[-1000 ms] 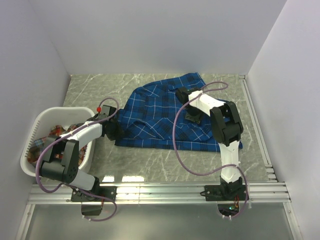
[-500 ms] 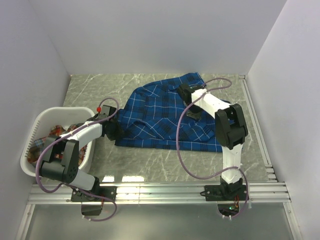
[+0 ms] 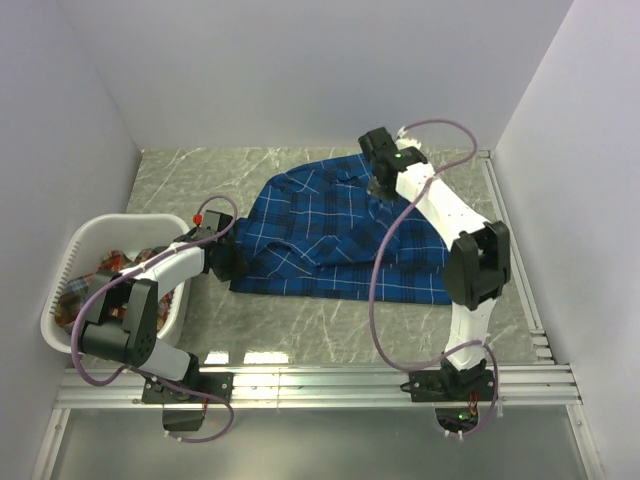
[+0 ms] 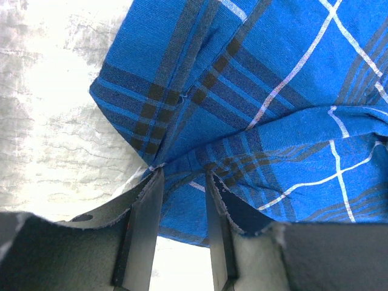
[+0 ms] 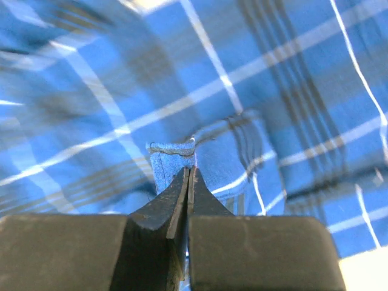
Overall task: Fold and stack the long sleeve shirts
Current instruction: Fold the shirt
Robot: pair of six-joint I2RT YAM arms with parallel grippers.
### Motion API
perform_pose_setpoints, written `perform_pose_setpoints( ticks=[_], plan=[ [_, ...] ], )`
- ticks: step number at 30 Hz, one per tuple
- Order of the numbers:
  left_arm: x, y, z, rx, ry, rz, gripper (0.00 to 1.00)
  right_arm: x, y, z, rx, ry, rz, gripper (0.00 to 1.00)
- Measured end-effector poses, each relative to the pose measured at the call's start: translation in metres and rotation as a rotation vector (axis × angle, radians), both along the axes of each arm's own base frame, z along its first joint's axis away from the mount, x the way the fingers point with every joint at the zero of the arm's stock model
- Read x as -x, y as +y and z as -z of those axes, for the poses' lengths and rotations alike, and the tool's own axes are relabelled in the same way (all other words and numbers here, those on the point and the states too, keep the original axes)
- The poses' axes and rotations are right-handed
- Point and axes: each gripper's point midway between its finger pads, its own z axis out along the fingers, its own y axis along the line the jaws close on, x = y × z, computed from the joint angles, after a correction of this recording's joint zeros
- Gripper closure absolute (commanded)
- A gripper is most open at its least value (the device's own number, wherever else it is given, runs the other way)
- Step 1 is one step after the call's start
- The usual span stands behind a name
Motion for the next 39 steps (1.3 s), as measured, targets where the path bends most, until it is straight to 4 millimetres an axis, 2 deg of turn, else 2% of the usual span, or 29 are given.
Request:
perform_pose_setpoints(
  ticks=[5, 9, 13, 16, 21, 24, 32, 39],
  plan=[
    [0.0, 0.0, 0.0, 0.0, 0.0, -0.003, 0.59, -0.019, 0.026, -0.074, -0.106, -0.239, -0.117, 1.0],
    [0.0, 0.0, 0.0, 0.001, 0.0, -0.01, 0.59, -0.013, 0.048, -0.127, -0.183, -0.414, -0.235, 1.0],
    [0.0, 0.0, 0.0, 0.003, 0.001, -0.014, 0.59, -0.008, 0.064, -0.169, -0.236, -0.554, -0.33, 1.0],
    [0.0, 0.001, 0.0, 0.001, 0.001, -0.018, 0.59, -0.004, 0.069, -0.184, -0.257, -0.63, -0.38, 1.0],
    [-0.001, 0.002, 0.0, -0.003, 0.0, -0.025, 0.59, 0.013, 0.066, -0.168, -0.252, -0.647, -0.432, 1.0],
    [-0.001, 0.002, 0.0, -0.005, -0.001, -0.031, 0.59, 0.032, 0.055, -0.142, -0.222, -0.619, -0.457, 1.0],
    [-0.001, 0.004, -0.001, -0.009, -0.006, -0.037, 0.59, 0.093, 0.001, -0.06, -0.103, -0.536, -0.424, 1.0],
    [0.001, 0.005, 0.0, -0.01, -0.004, -0.043, 0.59, 0.114, -0.046, -0.003, 0.01, -0.442, -0.328, 1.0]
  ],
)
